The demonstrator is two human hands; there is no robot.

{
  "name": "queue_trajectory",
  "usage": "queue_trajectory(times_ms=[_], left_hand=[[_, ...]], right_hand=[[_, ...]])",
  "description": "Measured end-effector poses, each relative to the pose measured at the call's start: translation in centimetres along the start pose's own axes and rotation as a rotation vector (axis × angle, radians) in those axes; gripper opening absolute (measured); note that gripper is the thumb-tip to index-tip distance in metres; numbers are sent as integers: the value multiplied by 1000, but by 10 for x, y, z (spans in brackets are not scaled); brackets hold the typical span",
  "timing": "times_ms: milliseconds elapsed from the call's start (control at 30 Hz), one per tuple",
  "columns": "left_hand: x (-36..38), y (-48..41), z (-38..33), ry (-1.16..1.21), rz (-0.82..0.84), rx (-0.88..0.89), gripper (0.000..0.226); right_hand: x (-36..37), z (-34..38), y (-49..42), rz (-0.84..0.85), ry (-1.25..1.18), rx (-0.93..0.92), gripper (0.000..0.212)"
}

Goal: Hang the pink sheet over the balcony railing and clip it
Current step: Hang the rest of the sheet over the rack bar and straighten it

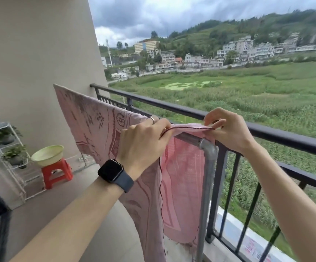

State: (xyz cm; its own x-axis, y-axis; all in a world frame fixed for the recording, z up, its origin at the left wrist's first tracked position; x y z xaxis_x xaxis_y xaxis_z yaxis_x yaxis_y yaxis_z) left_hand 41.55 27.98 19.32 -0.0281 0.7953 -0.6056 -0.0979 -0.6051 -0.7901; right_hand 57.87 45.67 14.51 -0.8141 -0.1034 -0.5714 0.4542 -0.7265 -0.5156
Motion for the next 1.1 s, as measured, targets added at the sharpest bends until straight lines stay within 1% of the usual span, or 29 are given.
queue_trajectory(times_ms=[67,167,233,300,333,367,433,467,500,533,600,667,733,833,900,967,1033,1100], left_hand=[[2,11,-7,66,4,-58,26],[16,33,-32,186,39,-88,19],[23,44,-55,258,34,-66,18],[27,50,-69,352,-3,-99,15],[33,53,-72,397,-2,-120,15],[43,56,-78,409,25,-117,15],[73,68,-90,383,155,-78,13],[89,76,-90,390,225,-100,13],[101,84,-85,415,272,-154,16],[110,92,-77,424,306,-229,22],[126,106,-65,309,389,-316,40],[144,119,-62,183,519,-332,49],[159,131,-63,155,619,-347,54],[172,138,-76,130,677,-325,62],[178,140,-81,143,690,-326,58],[182,141,-82,171,686,-341,48],[185,142,-83,213,688,-340,41],[189,144,-88,268,714,-299,31]], right_hand=[[2,-2,15,16,70,10,24],[-4,-11,35,-41,137,51,26],[-19,-17,47,-151,85,63,29],[-36,-21,60,-313,-13,54,30],[-37,-25,67,-363,-24,65,28],[-32,-32,72,-367,-9,93,23],[-8,-52,81,-261,46,174,8],[3,-60,87,-207,56,199,5],[10,-65,94,-193,51,205,10],[11,-68,101,-213,36,205,14],[9,-68,112,-282,29,202,18],[21,-69,116,-246,76,191,19],[40,-71,119,-147,133,197,22],[56,-79,132,-89,110,221,24],[60,-81,140,-89,99,201,20],[64,-86,149,-82,59,203,18],[72,-92,157,-49,14,214,21],[84,-99,165,0,-21,231,19]])
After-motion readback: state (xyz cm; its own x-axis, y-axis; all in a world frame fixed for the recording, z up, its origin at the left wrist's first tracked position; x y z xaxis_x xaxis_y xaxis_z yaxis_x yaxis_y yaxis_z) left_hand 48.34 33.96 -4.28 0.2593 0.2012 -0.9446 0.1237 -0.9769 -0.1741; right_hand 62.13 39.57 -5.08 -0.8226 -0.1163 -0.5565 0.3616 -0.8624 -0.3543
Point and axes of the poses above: each hand's wrist, its own y-axis away from the middle knuckle, its own x-axis out of the palm, z = x × y, the point moved 10 cm from there along -y, towards the middle knuckle, and after that the axes turned 5 degrees about z, right-handed, at the moved point
